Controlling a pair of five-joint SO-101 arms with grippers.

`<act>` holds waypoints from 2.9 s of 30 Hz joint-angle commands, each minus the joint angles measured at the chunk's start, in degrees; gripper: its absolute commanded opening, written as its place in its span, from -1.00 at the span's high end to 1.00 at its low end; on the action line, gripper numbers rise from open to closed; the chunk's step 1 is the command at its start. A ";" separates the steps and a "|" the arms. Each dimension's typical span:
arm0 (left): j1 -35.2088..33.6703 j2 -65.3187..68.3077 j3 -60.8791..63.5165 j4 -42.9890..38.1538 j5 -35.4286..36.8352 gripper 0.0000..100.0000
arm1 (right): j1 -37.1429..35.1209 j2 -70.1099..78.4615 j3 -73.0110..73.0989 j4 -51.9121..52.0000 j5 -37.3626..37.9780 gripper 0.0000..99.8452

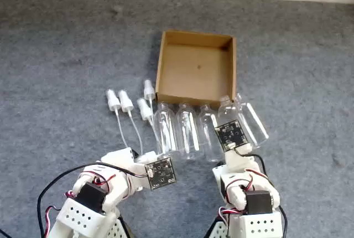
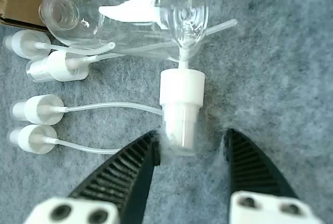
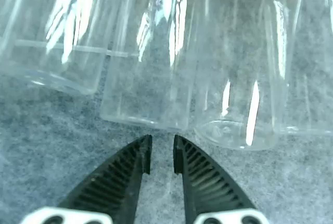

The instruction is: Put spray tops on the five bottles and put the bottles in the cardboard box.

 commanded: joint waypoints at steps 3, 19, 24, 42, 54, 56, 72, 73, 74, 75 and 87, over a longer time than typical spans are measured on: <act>2.07 0.22 1.27 0.97 -0.26 0.61 | 0.48 -1.01 7.08 0.13 0.44 0.90; 2.07 0.22 1.27 0.97 -0.26 0.61 | 0.48 -1.01 7.08 0.13 0.44 0.90; 2.07 0.22 1.27 0.97 -0.26 0.61 | 0.48 -1.01 7.08 0.13 0.44 0.90; 2.42 0.22 1.27 0.97 -0.18 0.61 | 0.48 -1.01 7.08 0.13 0.44 0.90; 2.42 0.22 1.27 0.97 -0.18 0.61 | 0.31 -1.01 7.08 0.13 0.53 0.90; 2.42 0.22 1.27 0.97 -0.18 0.61 | 0.31 -1.01 7.08 0.13 0.53 0.90; -29.76 0.13 -4.70 -10.46 11.60 0.61 | 0.40 -1.01 7.08 -1.54 0.53 0.90; -32.40 0.13 -4.44 -13.01 14.51 0.61 | 0.40 -1.01 7.08 -2.15 0.53 0.90; -34.59 0.13 -4.35 -15.12 17.32 0.61 | 0.40 -1.01 7.08 -2.95 0.53 0.90; -36.53 0.13 -4.09 -16.88 20.04 0.61 | 0.40 -1.01 7.08 -4.00 0.53 0.90; -44.88 0.13 -0.04 -19.69 26.55 0.61 | 9.54 -1.01 -3.47 -7.78 0.62 0.90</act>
